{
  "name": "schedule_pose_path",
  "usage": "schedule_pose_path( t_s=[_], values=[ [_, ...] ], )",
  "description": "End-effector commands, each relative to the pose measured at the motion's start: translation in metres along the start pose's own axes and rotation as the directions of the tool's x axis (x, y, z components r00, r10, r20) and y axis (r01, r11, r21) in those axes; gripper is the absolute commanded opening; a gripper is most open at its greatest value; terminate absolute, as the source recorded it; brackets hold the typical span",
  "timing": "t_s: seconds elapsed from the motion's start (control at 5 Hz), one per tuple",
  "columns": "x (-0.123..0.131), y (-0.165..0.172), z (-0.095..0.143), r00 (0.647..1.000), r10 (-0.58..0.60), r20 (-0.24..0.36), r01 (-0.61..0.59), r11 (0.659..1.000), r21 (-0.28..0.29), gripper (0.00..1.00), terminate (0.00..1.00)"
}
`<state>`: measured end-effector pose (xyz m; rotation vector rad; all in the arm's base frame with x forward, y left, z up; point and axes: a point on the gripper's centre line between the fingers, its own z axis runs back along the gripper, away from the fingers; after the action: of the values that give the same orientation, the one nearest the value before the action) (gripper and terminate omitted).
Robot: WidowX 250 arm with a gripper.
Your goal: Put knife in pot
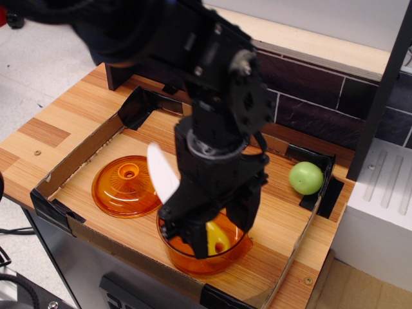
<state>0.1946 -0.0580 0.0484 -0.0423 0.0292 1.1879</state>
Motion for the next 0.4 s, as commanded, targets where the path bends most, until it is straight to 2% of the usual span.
schedule_pose_path(
  t_s=[0.0,0.2],
  values=[
    [0.022,-0.003,0.029,0.999,0.025,-0.028,-0.027,0.997,-0.073,1.00,0.00],
    [0.021,-0.003,0.046,0.998,0.029,-0.056,-0.034,0.995,-0.093,1.00,0.00]
  ],
)
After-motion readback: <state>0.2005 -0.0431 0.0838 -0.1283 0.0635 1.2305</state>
